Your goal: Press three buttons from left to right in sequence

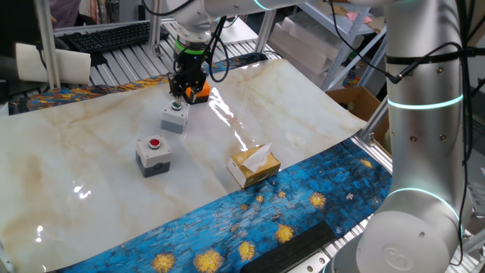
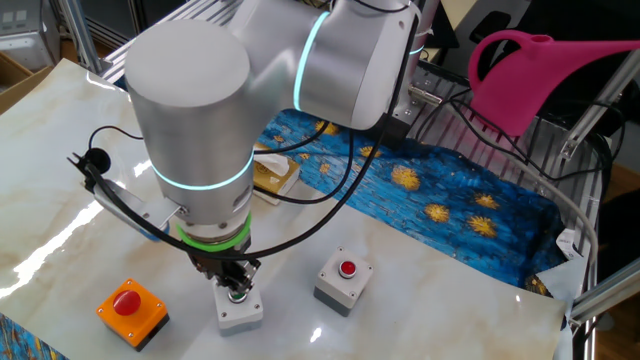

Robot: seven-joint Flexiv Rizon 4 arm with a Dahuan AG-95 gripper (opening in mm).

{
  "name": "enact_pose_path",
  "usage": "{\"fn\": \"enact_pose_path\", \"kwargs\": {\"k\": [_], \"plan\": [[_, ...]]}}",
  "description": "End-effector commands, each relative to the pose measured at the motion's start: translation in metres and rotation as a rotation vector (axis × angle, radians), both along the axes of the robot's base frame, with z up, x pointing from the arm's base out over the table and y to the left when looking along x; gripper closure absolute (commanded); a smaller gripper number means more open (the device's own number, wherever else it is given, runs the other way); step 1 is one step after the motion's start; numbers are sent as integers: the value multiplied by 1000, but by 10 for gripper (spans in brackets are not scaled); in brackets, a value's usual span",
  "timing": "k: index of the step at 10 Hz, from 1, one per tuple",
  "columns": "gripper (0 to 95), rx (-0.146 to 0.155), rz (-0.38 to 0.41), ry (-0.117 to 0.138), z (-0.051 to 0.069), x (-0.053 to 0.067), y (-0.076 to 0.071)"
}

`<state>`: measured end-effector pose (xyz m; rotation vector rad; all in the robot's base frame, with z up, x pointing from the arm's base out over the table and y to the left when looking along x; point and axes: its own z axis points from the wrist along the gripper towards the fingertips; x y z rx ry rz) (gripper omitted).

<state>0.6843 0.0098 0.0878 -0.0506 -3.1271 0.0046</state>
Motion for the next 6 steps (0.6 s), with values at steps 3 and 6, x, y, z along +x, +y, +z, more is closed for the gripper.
{"fn": "enact_pose_path", "kwargs": {"k": [3, 6], "plan": [[570, 1, 2, -21, -5, 0, -1], [570, 4, 5, -20, -8, 2, -1]]}}
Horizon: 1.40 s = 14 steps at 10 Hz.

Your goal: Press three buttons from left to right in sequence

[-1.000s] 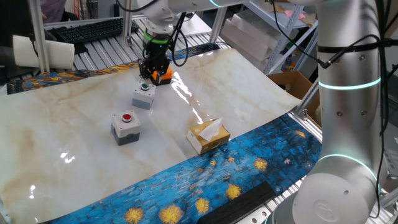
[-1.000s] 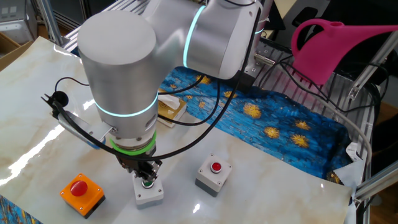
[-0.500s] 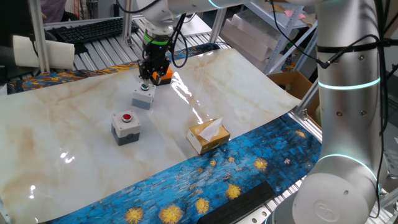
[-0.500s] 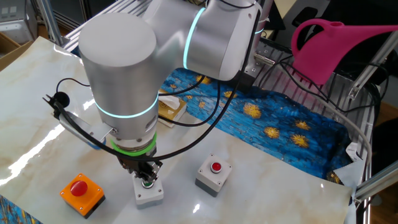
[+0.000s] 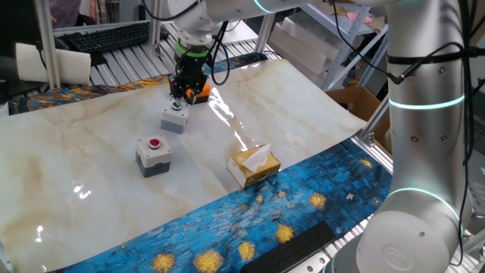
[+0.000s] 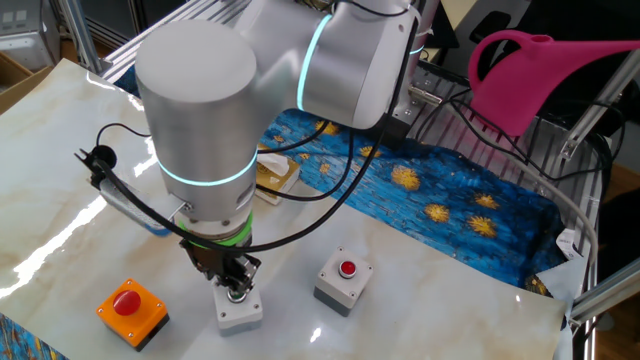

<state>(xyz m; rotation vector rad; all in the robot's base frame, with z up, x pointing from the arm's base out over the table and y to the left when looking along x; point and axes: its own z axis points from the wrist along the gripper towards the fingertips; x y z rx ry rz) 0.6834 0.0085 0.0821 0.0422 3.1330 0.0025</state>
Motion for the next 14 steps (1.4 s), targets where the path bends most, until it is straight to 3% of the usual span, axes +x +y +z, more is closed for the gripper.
{"fn": "enact_pose_path", "kwargs": {"k": [1, 3, 4, 6, 9, 10, 14], "plan": [[570, -1, -2, 1, -3, 3, 0], [570, -2, -5, 4, 1, 1, -2], [570, 2, -1, 3, 9, -3, -7], [570, 2, 0, -9, 14, -5, -12], [570, 1, 32, -17, 19, -1, -20], [950, 2, 58, -16, 22, 2, -27], [950, 6, 104, -15, 30, 8, -42]]}}
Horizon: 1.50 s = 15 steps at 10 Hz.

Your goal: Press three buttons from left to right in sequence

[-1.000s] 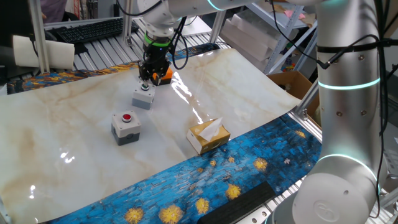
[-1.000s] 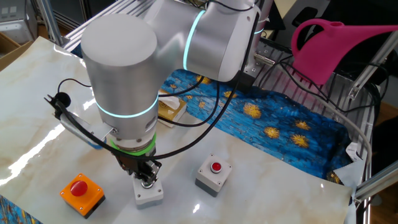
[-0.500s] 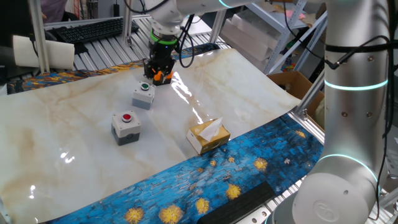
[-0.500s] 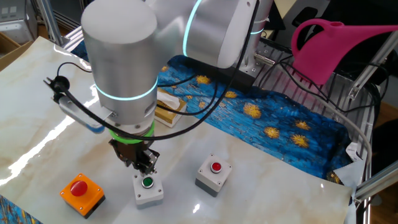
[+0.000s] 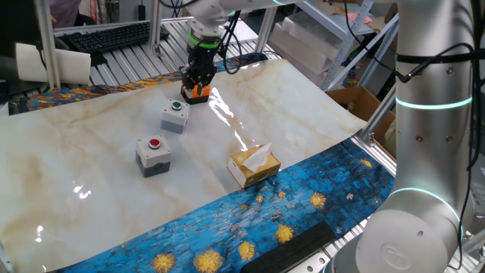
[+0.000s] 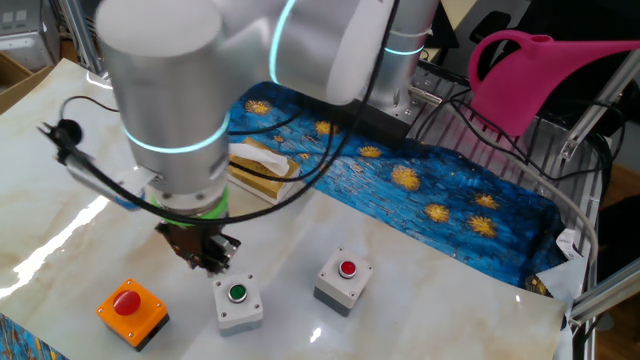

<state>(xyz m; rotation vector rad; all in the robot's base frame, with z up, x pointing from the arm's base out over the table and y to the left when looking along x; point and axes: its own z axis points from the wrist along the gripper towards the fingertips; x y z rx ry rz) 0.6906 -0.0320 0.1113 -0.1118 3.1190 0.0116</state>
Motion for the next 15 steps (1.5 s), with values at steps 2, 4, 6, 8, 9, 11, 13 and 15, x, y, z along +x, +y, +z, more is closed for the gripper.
{"fn": "enact_pose_path", "kwargs": {"k": [2, 4, 6, 8, 9, 11, 13, 15], "plan": [[950, -1, 8, -5, -1, 3, 0], [950, -7, 4, -7, -7, 10, 4], [950, -7, -3, -8, -8, 12, 5], [950, -5, -9, -5, -8, 12, 5], [950, -5, -7, -1, -8, 12, 5], [950, -5, -1, 13, -8, 12, 5], [950, -3, 5, 19, -8, 12, 5], [950, 0, 8, 20, -8, 12, 5]]}}
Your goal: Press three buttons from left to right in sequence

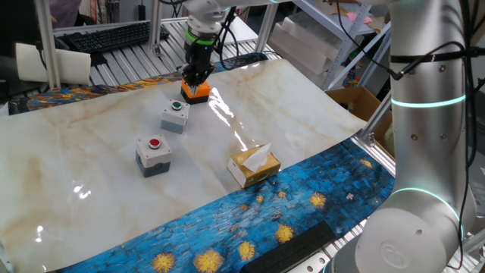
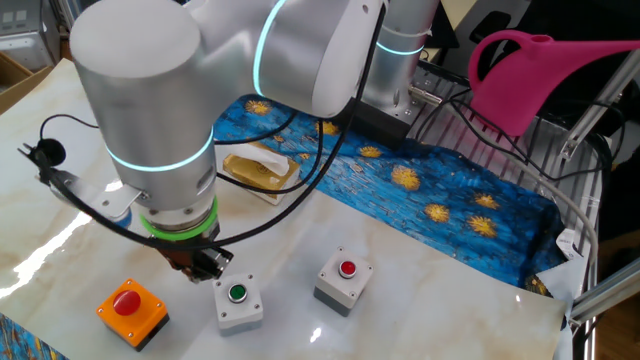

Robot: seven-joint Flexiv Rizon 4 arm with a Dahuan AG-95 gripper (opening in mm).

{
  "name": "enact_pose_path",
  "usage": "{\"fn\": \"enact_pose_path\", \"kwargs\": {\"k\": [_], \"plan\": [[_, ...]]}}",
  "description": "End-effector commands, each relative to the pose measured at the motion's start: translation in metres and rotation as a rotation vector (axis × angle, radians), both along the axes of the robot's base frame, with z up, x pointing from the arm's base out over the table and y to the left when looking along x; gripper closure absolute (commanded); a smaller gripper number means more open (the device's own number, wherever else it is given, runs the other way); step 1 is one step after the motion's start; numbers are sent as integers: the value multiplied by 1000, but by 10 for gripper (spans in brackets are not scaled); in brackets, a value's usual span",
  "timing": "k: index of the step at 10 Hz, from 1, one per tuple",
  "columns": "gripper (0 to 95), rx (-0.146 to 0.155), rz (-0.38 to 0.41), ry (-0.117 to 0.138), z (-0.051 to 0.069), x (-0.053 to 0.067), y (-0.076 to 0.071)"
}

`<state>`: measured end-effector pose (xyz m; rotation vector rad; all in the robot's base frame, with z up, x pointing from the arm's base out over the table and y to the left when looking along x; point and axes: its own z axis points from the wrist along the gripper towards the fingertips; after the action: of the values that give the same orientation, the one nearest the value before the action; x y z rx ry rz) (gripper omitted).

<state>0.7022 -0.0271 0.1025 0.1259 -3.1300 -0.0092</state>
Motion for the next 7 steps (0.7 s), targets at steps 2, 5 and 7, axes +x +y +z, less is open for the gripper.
{"fn": "enact_pose_path", "kwargs": {"k": [2, 5, 7], "plan": [[950, -10, -40, 19, 1, 0, 0], [950, -13, -91, 79, 1, 0, 0], [950, -7, -183, 69, 1, 0, 0]]}}
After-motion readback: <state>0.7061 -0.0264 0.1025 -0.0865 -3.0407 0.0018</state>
